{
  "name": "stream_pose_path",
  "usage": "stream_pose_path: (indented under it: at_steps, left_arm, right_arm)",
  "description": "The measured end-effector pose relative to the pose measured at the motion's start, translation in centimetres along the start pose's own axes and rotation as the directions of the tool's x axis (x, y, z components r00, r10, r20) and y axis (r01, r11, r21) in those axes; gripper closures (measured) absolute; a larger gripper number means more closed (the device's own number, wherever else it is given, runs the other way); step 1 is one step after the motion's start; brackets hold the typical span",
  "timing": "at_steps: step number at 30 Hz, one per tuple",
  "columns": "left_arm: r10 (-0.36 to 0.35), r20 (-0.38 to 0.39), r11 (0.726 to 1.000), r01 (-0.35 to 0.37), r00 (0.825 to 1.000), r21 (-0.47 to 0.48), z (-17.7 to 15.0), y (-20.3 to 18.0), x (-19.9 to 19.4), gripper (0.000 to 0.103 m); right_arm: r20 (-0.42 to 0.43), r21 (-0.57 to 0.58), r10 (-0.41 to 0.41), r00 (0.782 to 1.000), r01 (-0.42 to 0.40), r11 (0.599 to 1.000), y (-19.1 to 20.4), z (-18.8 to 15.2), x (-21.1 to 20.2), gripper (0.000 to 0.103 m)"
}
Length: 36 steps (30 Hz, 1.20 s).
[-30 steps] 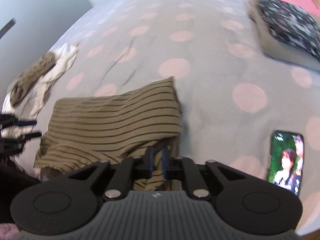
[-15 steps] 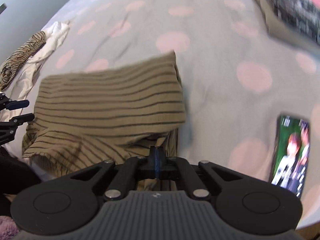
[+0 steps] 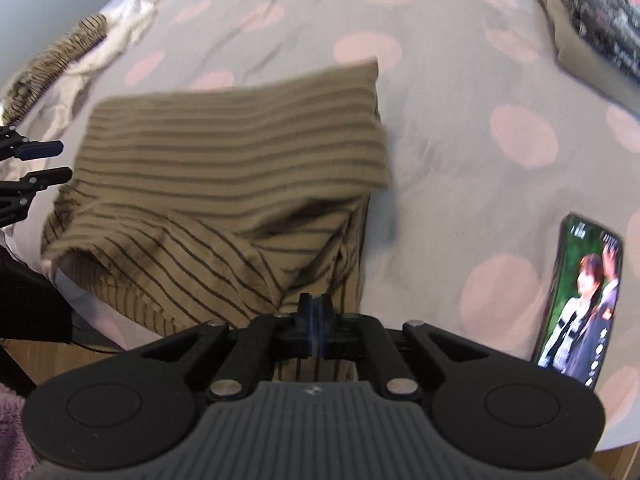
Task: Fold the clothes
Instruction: 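Press the folded shirt flat with the right tool and release, then smooth the folded shirt edge with both tools and lift away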
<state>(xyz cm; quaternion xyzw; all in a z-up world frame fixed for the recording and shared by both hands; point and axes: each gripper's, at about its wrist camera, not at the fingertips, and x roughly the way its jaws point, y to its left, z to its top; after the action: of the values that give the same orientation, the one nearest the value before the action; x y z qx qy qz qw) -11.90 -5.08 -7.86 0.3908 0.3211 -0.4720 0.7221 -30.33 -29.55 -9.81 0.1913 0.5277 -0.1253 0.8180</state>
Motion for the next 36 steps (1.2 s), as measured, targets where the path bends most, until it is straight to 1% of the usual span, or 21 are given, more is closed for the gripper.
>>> stream_pose_path:
  at_steps: [2, 4, 5, 7, 9, 11, 14, 15, 16, 18, 21, 22, 24, 26, 28, 30, 36]
  left_arm:
    - [0.004, 0.017, 0.999, -0.003, 1.000, -0.046, 0.5, 0.7, -0.3, 0.071]
    - [0.001, 0.013, 0.995, 0.000, 1.000, -0.099, 1.2, 1.5, -0.2, 0.071]
    - [-0.004, 0.007, 0.992, 0.005, 1.000, -0.127, 1.6, 2.0, 0.0, 0.071]
    - [-0.012, -0.001, 0.983, 0.012, 1.000, -0.183, 2.2, 3.0, 0.5, 0.070]
    - [-0.015, -0.015, 0.971, 0.011, 1.000, -0.240, 2.8, 4.2, 1.1, 0.070]
    - [-0.024, -0.023, 0.952, 0.016, 0.999, -0.305, 3.3, 5.3, 1.8, 0.070]
    - [-0.007, 0.015, 0.919, 0.013, 1.000, -0.393, 4.1, 6.2, 2.5, 0.070]
    - [-0.009, 0.035, 0.911, 0.023, 0.999, -0.411, 4.4, 6.2, 2.6, 0.070]
    - [-0.013, 0.053, 0.906, 0.034, 0.999, -0.423, 4.6, 6.0, 2.8, 0.073]
    - [-0.003, 0.062, 0.907, 0.029, 0.998, -0.421, 4.9, 5.2, 3.4, 0.078]
    - [0.017, 0.056, 0.912, 0.008, 0.998, -0.410, 4.8, 4.2, 4.3, 0.084]
    - [0.020, 0.050, 0.912, 0.002, 0.999, -0.411, 4.5, 4.0, 4.6, 0.085]
    - [0.026, 0.038, 0.910, -0.008, 0.999, -0.415, 3.9, 3.9, 5.3, 0.085]
    - [0.032, 0.017, 0.903, -0.022, 0.999, -0.428, 3.2, 4.1, 6.3, 0.085]
    - [0.030, -0.007, 0.898, -0.030, 1.000, -0.440, 2.6, 4.4, 7.3, 0.085]
    - [0.028, -0.021, 0.897, -0.034, 0.999, -0.440, 2.1, 4.5, 8.1, 0.085]
    - [0.050, -0.028, 0.928, -0.057, 0.998, -0.369, 2.1, 3.6, 9.1, 0.085]
  right_arm:
    - [0.089, -0.011, -0.022, 0.996, 0.023, 1.000, 0.2, 0.4, -1.2, 0.097]
    - [0.181, -0.013, -0.053, 0.982, 0.056, 0.998, 0.2, 1.2, -2.2, 0.096]
    - [0.218, -0.009, -0.064, 0.974, 0.068, 0.998, 0.1, 1.7, -2.6, 0.085]
    - [0.254, 0.021, -0.056, 0.966, 0.052, 0.998, -0.5, 2.8, -2.9, 0.065]
    - [0.267, 0.063, -0.050, 0.963, 0.034, 0.997, -1.1, 3.8, -2.8, 0.065]
    - [0.268, 0.110, -0.052, 0.962, 0.023, 0.994, -1.8, 4.8, -2.4, 0.065]
    - [0.294, 0.179, -0.082, 0.952, 0.030, 0.983, -2.4, 6.0, -1.9, 0.066]
    - [0.307, 0.194, -0.095, 0.947, 0.035, 0.980, -2.3, 6.4, -1.6, 0.068]
    - [0.330, 0.196, -0.106, 0.938, 0.042, 0.980, -2.1, 6.4, -1.4, 0.073]
    - [0.381, 0.187, -0.120, 0.917, 0.051, 0.981, -1.2, 6.6, -0.9, 0.074]
    - [0.423, 0.151, -0.122, 0.898, 0.063, 0.987, 0.3, 6.8, 0.9, 0.074]
    - [0.430, 0.139, -0.124, 0.894, 0.071, 0.988, 0.7, 6.8, 1.6, 0.076]
    - [0.391, 0.112, -0.144, 0.909, 0.108, 0.988, 1.1, 6.4, 3.3, 0.079]
    - [0.356, 0.085, -0.181, 0.917, 0.161, 0.983, 1.2, 5.8, 4.6, 0.082]
    - [0.321, 0.084, -0.208, 0.924, 0.191, 0.978, 0.8, 5.2, 5.8, 0.082]
    - [0.300, 0.088, -0.199, 0.933, 0.181, 0.980, 0.2, 4.8, 6.6, 0.082]
    - [0.286, 0.075, -0.179, 0.941, 0.165, 0.983, -0.2, 4.6, 7.0, 0.082]
